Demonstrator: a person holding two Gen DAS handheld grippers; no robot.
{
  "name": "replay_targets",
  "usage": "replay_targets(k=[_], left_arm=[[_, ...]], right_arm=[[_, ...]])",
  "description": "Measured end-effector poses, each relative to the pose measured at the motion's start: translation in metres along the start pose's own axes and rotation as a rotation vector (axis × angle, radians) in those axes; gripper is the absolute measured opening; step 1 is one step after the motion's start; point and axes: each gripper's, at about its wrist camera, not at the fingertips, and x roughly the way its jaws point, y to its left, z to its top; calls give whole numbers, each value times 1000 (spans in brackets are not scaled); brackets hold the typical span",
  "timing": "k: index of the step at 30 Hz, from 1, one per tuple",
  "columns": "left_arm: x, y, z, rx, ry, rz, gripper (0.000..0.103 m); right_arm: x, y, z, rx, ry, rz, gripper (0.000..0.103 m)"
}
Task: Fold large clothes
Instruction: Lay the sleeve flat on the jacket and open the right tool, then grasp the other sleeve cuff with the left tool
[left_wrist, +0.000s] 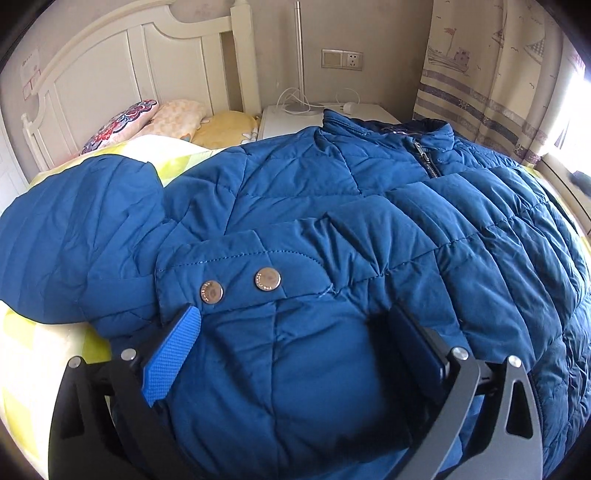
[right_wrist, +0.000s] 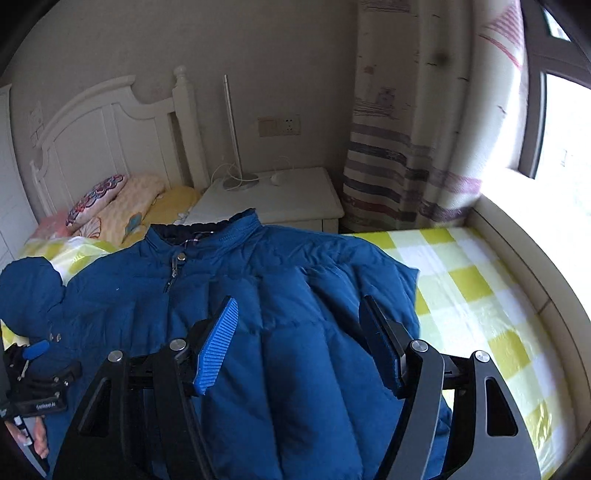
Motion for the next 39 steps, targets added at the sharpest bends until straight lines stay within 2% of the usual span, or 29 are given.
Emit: replay_targets(k=[3,4,6,7,10,12,13,15,16,17,18,19,21,22,23,25,26,28,29,30,32,33,34,36,37,39], left_arm=[[0,1,0,-3,-2,-3,101],[0,1,0,-4,-2,-5,101],[0,2,0,-8,-4,-12,101],[0,3,0,-9,-4,-13,101],[1,3,0,-6,-2,-8,101],[1,2,0,-3,1,-6,101],[2,2,0,-1,1,-4,101],[1,2,0,-3,1,-6,101],[1,2,0,-3,1,-6,101],[1,2,0,-3,0,-8,101],[1,1,0,-3,0,-9,101],[1,0,0,-2,0,-7,101],[1,1,0,-4,1,-9,101],[2,1,0,-5,1,-9,101],[2,0,0,-3,2,-7,101],[2,1,-1,-2,2,-6,101],[2,1,-1,-2,2,-6,101],[2,1,-1,-2,2,-6,101],[2,1,-1,-2,2,-7,101],[1,2,-1,-4,1,-8,101],[2,2,-1,-6,2,-11,101],[2,2,0,-7,2,-11,101],[2,2,-1,-7,2,-11,101],[2,3,-1,-7,2,-12,101],[2,2,-1,-7,2,-12,101],[2,2,-1,-4,4,-8,101]], right_arm=[[39,19,12,-53,54,-19,68],[58,25,10,-95,97,-36,68],[100,27,-7,-146,270,-60,69],[100,21,-8,-116,250,-39,69],[91,10,2,-53,277,-34,68],[76,4,13,-9,201,-31,70],[68,0,18,9,143,-24,75],[74,-4,23,0,115,-74,88],[86,-7,20,-18,141,-108,88],[110,-13,12,-35,234,-125,89],[122,-21,6,-4,276,-86,90],[121,-25,10,23,270,-70,91],[118,-27,14,42,311,-83,90],[107,-25,16,51,292,-109,90],[94,-21,16,57,256,-95,90],[64,-4,10,24,161,-9,91],[55,10,2,-33,138,22,91],[57,31,-18,-143,183,44,92],[67,38,-32,-199,225,27,93],[72,39,-38,-199,227,22,94],[74,26,-31,-127,264,50,94],[71,21,-28,-103,273,36,93],[61,17,-25,-68,268,17,93],[34,20,-26,-35,213,69,95],[23,22,-31,-45,190,84,95],[19,28,-48,-104,222,72,95]])
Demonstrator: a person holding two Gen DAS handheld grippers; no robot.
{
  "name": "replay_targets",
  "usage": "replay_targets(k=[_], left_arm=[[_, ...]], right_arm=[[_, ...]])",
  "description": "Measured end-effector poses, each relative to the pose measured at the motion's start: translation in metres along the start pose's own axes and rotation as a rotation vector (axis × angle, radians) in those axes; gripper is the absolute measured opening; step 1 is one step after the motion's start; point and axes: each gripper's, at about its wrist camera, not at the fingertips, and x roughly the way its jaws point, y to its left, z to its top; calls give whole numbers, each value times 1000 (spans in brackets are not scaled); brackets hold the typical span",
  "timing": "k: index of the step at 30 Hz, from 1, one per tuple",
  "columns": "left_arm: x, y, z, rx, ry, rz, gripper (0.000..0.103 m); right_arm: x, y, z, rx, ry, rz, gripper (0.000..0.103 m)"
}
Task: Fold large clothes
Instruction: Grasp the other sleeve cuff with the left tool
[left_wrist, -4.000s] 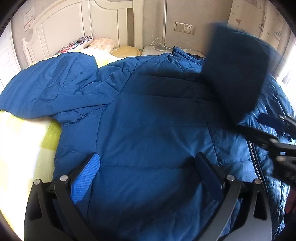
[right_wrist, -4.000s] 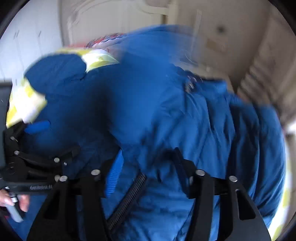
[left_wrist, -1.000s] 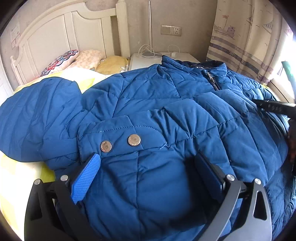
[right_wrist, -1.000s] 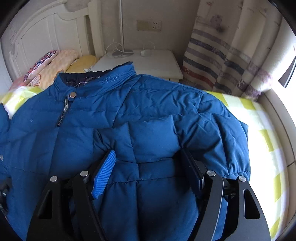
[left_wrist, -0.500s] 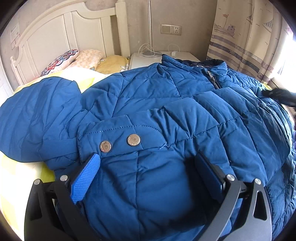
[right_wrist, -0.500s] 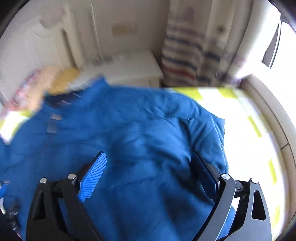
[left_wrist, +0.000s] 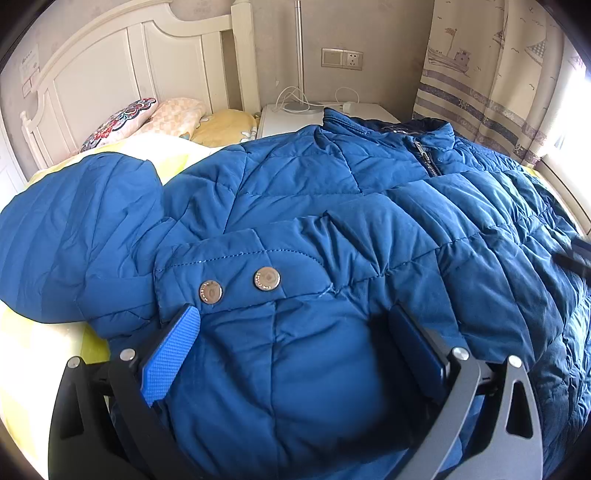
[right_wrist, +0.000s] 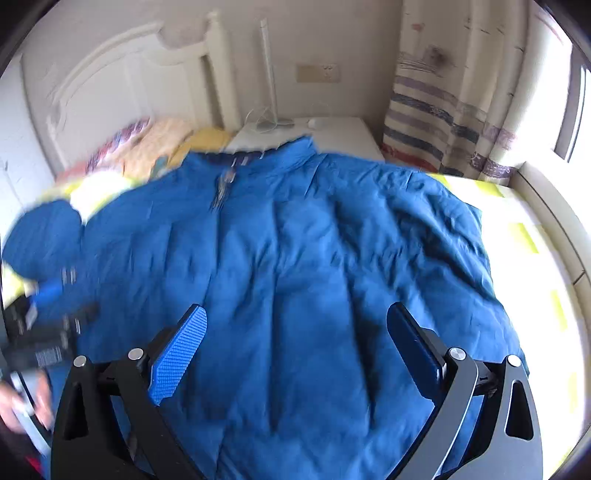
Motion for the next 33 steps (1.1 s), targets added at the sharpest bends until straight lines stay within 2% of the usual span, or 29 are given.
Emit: replay_targets(k=[1,2,6,9,11,13,16,17,18,20,22,23,24,25,28,33], left_arm=[[0,0,0,1,0,0,101],[0,0,0,0,0,-1,101],[0,1,0,-5,-1,-5,101],[-2,3,0,-16,-11,-20,101],[-9,11,0,-49,-42,-58,100],[-29,31,-2,-130,-109,-108,100],[-72,88,-3,-318,-254,-96,100],[-84,111,-7,-400,-295,-83,100],[-96,146,-17,-537,-342,-72,100],[-107,209,-42,-783,-387,-94,99],[-106,254,-58,-915,-383,-88,92],[-104,282,-67,-971,-365,-41,83],[-103,298,-71,-1000,-357,-8,79],[-102,316,-77,-1035,-354,18,78],[-87,365,-82,-1112,-328,36,78],[-58,399,-49,-1037,-301,85,78]], right_arm=[[10,3,-9,-34,41,-9,96],[15,5,-14,-56,45,-18,96],[0,9,-14,-21,66,-64,96],[-19,27,-19,-35,-22,-17,96],[-5,40,-27,-86,-5,16,98],[9,43,-36,-102,10,-5,98],[8,35,-35,-69,8,24,98],[8,35,-35,-69,9,24,98],[9,34,-34,-72,9,21,98],[10,34,-35,-76,9,17,98],[9,34,-36,-72,9,22,98],[10,34,-36,-70,10,25,98],[10,34,-36,-69,10,26,98],[10,34,-36,-70,10,26,98],[9,34,-35,-68,10,29,98],[7,36,-35,-65,11,34,98]])
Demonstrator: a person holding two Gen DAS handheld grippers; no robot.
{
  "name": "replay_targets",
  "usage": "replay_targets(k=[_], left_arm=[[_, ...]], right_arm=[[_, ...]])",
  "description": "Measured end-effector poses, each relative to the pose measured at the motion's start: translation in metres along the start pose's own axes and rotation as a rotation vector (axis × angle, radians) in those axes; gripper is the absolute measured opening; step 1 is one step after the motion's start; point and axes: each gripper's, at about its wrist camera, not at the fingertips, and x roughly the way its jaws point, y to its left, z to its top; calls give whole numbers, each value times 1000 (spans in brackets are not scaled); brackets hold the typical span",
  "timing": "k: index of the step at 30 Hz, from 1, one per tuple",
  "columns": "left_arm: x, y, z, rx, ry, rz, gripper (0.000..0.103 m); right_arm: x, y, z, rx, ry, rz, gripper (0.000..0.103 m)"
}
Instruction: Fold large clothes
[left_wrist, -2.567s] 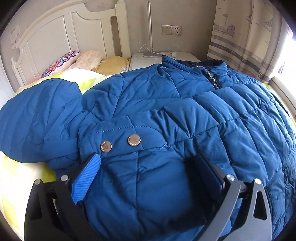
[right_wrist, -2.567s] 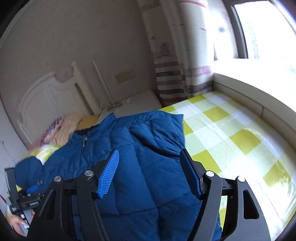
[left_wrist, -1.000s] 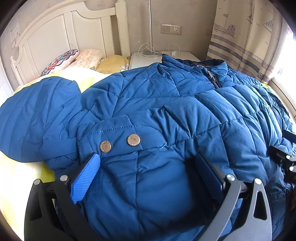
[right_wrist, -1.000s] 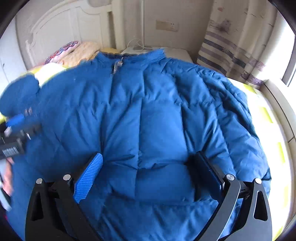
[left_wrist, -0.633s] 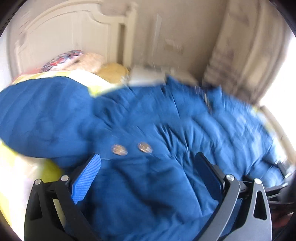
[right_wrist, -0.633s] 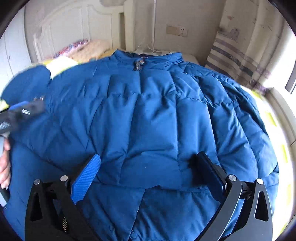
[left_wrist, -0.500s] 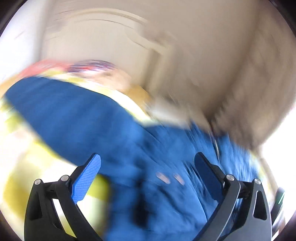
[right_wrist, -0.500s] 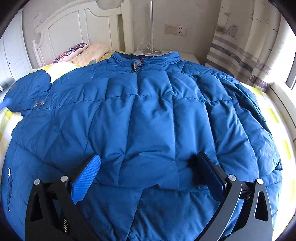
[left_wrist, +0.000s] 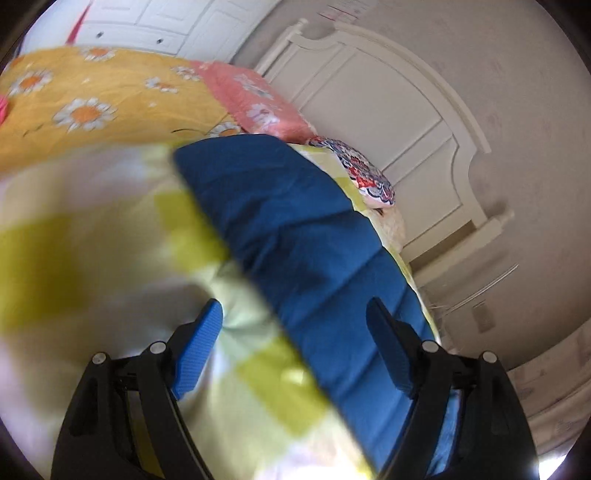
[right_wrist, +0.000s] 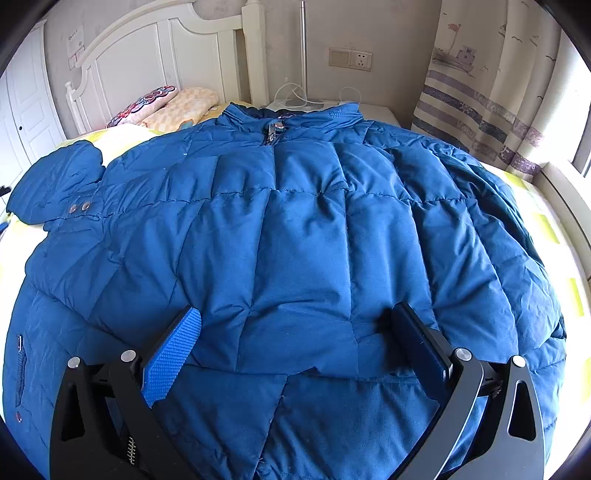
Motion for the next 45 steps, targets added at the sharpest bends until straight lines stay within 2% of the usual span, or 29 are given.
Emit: replay_targets(k=[1,2,3,4,6,8,9,11,13,14,17,19,20,22,23,24,26,29,31,32,34,36,39,42,45], left_arm=[[7,-5,3,16,4,17,78],[16,-11,5,45,11,45,65],[20,-18,5,69,21,55,14],[21,-21,7,77,30,61,8],[-1,-38,0,82,-60,28,4],[-30,-68,-14,155,-141,-42,4],[-50,-92,-27,222,-182,-85,4],[-80,-142,-58,373,-199,-193,4],[-95,-184,-94,511,-167,-272,4],[-99,-210,-125,609,-115,-334,4],[-89,-251,-202,779,43,-423,5],[-71,-268,-255,877,135,-414,9],[-55,-271,-285,906,214,-399,9],[-25,-273,-314,925,372,-365,29],[-15,-272,-328,933,427,-351,47],[-13,-270,-336,954,408,-373,61],[-23,-272,-345,1022,390,-405,82],[-52,-273,-329,1045,317,-410,83],[-88,-260,-311,997,212,-450,85],[-104,-247,-297,950,132,-429,90],[-113,-225,-280,861,64,-353,91],[-108,-196,-264,763,57,-254,90],[-84,-164,-245,687,121,-108,84],[-61,-164,-247,712,181,-65,84],[-40,-172,-266,796,190,11,84]], right_arm=[[0,0,0,0,0,0,98],[0,-1,0,0,0,0,98],[0,-1,0,0,0,1,98],[1,-2,0,2,-1,3,98],[1,-1,0,1,0,2,98],[1,0,0,4,-1,3,98],[1,0,0,3,-1,2,98],[1,-1,0,3,-1,2,98],[0,-2,0,5,-3,6,98],[0,-2,0,7,-4,9,98],[1,-4,0,19,-7,25,98],[1,-4,0,25,-8,35,98],[1,-4,1,27,-8,36,98],[1,-4,1,29,-8,37,98],[1,-4,1,30,-8,39,98],[0,-4,0,32,-9,42,98],[0,-5,1,39,-10,52,98],[0,-6,1,47,-11,64,99],[0,-8,1,51,-13,70,99],[-1,-8,1,53,-14,73,99],[-1,-10,1,55,-16,78,99],[-1,-10,1,54,-15,77,99],[-1,-10,1,51,-14,74,99],[-1,-10,1,50,-14,74,99],[-1,-9,0,46,-13,69,99]])
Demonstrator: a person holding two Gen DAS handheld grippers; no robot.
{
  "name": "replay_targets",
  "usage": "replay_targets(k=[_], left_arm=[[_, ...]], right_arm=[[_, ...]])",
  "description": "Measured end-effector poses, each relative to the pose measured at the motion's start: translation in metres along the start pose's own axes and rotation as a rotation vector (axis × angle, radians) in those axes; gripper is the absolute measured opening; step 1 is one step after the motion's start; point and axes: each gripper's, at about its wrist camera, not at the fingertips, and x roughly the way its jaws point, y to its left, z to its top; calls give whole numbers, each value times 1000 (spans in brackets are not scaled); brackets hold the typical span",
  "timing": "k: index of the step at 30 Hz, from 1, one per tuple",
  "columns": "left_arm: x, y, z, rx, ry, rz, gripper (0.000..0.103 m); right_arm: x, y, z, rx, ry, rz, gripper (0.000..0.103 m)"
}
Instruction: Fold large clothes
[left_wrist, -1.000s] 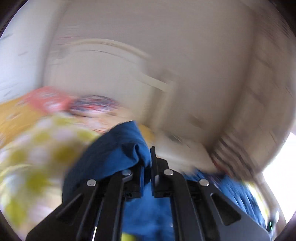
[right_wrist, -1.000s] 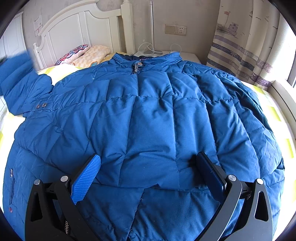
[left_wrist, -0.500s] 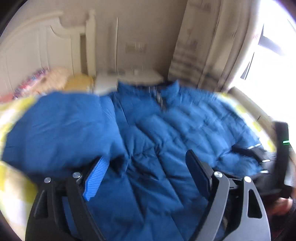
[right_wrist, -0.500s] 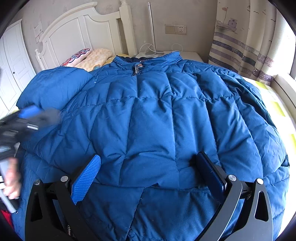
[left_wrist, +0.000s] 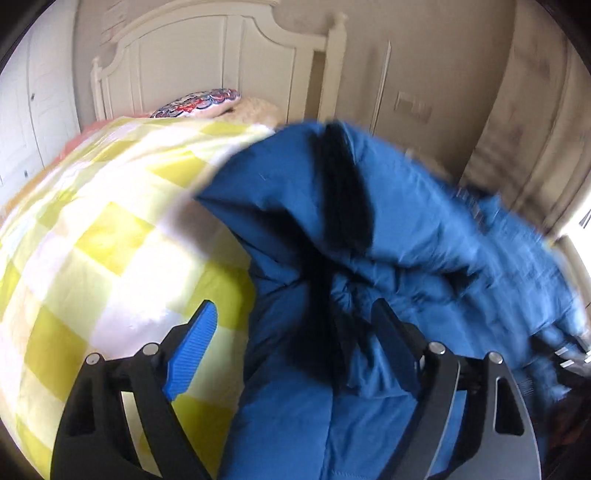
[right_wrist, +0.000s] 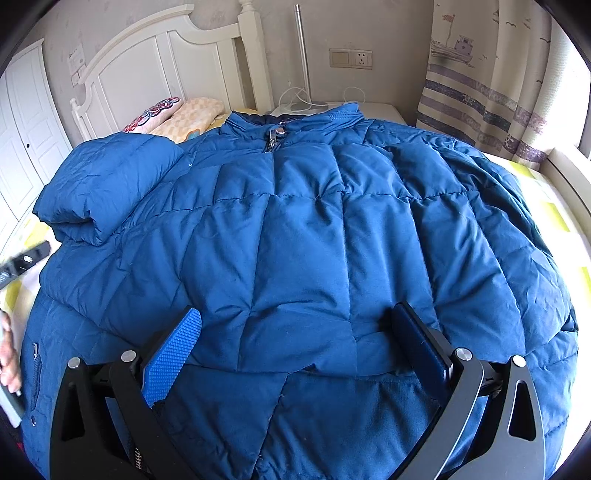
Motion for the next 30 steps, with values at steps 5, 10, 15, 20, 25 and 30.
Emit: replay_targets(k=[5,10,15,20,25,30], left_arm=[[18,14,-8,-66,51,-38,92],[25,25,-13,-92,67,-59,95],[17,31,-15,-101,44,-28,96],[3,27,-15,-96,5,21,96],[4,31,-13,-127,14,17,96],[4,35,-14,-134,23,23,96]], right_arm=[[1,4,0,-12,2,-19,98],[-12,13,-2,-49,-64,-70,98],[-45,56,-3,-185,-235,-21,96],[-27,121,15,-393,-194,16,78],[0,171,33,-535,-160,49,78],[22,191,47,-556,-123,48,68]])
